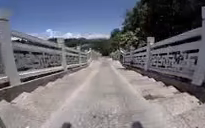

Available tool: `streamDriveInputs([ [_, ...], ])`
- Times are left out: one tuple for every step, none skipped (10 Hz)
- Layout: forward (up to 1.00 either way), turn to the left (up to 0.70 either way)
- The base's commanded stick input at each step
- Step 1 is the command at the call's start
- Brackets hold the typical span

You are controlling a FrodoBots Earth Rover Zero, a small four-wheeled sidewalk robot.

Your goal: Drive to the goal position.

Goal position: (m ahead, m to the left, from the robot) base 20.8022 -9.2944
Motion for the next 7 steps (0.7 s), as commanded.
streamDriveInputs([
  [0.45,0.00],
  [0.45,0.00],
  [0.45,0.00],
  [0.45,0.00],
  [0.45,0.00],
  [0.45,0.00],
  [0.45,0.00],
])
